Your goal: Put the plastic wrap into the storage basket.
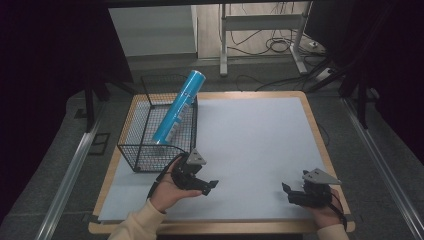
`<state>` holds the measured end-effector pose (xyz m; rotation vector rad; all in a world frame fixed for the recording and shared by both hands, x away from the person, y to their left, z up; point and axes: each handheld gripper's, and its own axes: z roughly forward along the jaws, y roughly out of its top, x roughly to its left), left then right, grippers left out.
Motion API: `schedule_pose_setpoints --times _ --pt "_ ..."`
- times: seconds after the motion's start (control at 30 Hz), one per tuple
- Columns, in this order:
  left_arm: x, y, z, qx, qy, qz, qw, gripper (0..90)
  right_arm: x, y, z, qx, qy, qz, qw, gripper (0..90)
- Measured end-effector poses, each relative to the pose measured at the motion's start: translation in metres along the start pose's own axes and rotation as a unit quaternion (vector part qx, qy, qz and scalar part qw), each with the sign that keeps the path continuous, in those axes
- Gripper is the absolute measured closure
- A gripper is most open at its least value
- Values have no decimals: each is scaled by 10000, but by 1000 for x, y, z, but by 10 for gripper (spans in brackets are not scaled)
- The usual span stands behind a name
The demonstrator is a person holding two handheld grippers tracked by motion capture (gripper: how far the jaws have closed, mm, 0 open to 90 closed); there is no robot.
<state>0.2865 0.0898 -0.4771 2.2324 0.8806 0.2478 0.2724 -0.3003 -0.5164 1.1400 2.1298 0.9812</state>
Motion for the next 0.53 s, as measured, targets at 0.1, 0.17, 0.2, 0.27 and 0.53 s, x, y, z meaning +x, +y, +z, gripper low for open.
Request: schedule_pose_setpoints --times 0.1,0.17,0.2,0.27,0.53 --pt "4 -6 0 4 75 -91 9999 144 0 1 0 -11 14 -10 10000 129" --pt "5 -8 0 -1 90 -114 9999 146 0 1 0 -10 24 -19 10000 129" --pt "5 -8 0 0 84 -94 9999 147 0 1 0 -15 25 -23 10000 129" --pt "4 -8 1 -15 80 -42 10000 146 0 1 1 -21 22 -41 10000 129" --pt "4 -10 0 -10 94 -16 10000 145 1 3 1 -113 47 -48 9999 129"
